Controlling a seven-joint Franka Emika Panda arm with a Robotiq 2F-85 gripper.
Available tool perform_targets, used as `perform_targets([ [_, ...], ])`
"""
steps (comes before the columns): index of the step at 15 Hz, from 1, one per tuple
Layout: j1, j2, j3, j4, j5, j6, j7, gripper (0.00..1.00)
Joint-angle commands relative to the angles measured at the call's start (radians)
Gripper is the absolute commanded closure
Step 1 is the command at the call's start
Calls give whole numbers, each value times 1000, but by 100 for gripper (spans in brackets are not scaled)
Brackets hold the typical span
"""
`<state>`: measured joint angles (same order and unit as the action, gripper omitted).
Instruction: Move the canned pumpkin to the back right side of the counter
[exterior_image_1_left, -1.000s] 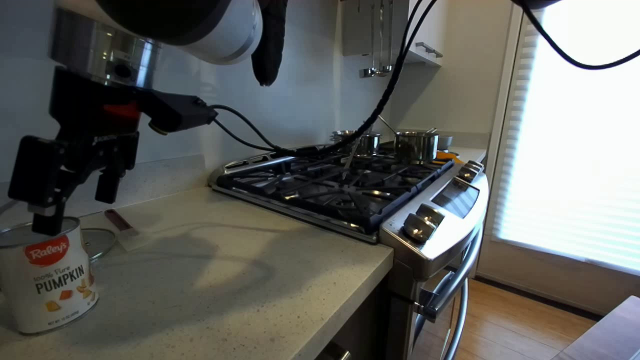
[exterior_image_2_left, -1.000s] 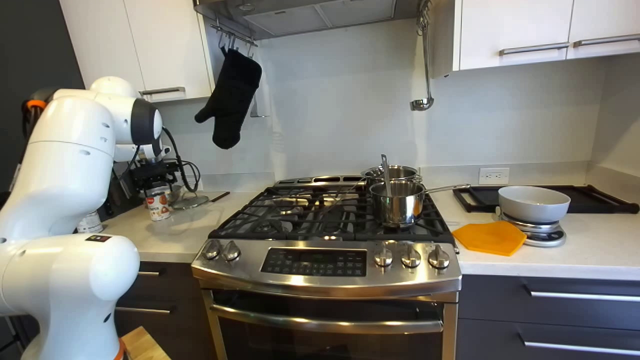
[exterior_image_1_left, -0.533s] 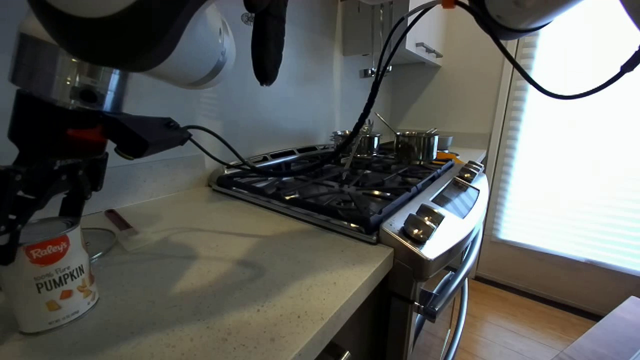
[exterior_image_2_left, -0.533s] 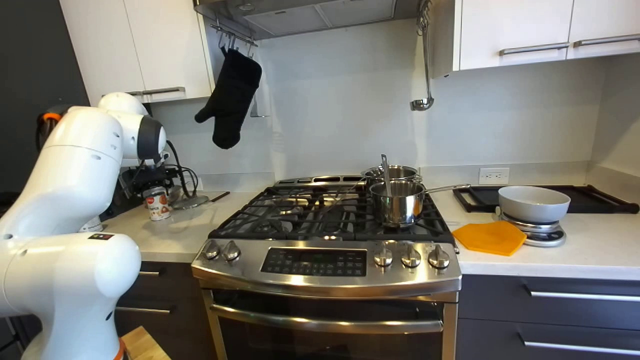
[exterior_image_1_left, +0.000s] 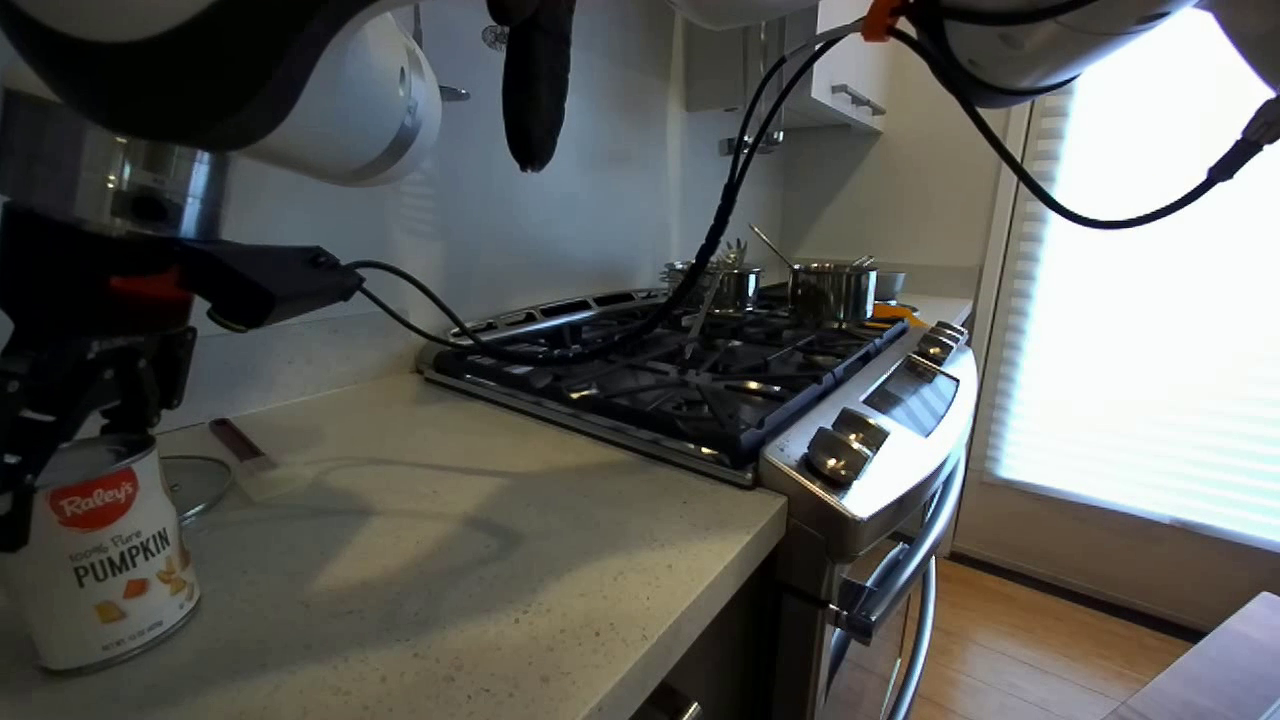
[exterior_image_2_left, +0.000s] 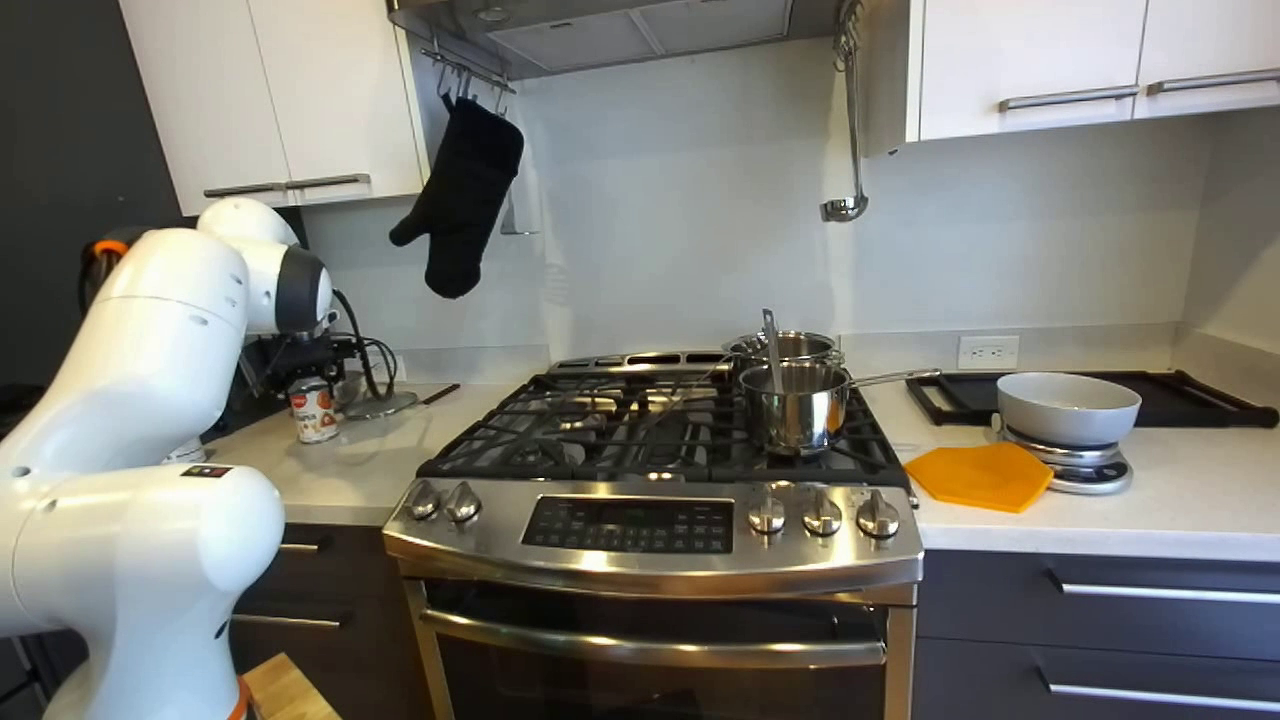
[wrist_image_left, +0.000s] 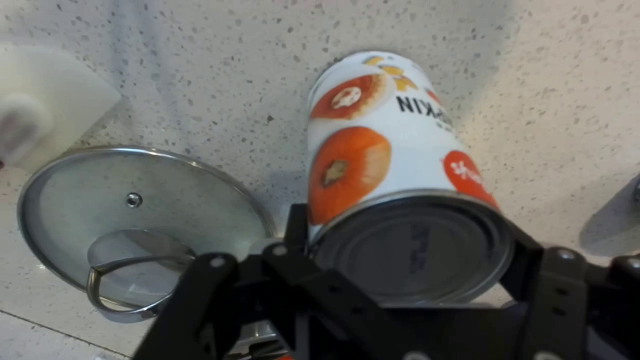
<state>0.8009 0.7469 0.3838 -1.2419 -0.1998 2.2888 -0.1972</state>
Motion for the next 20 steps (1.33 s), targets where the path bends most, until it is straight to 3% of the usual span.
perform_targets([
  [1,18,-11,-15,35,-9,-96,9,43],
  [5,8,-120,-56,-17,-56,-133,83,43],
  [13,-48,-326,-191,-198,-120,-48,258,43],
  [20,-41,-328,-345,-333,-319,205,434,43],
])
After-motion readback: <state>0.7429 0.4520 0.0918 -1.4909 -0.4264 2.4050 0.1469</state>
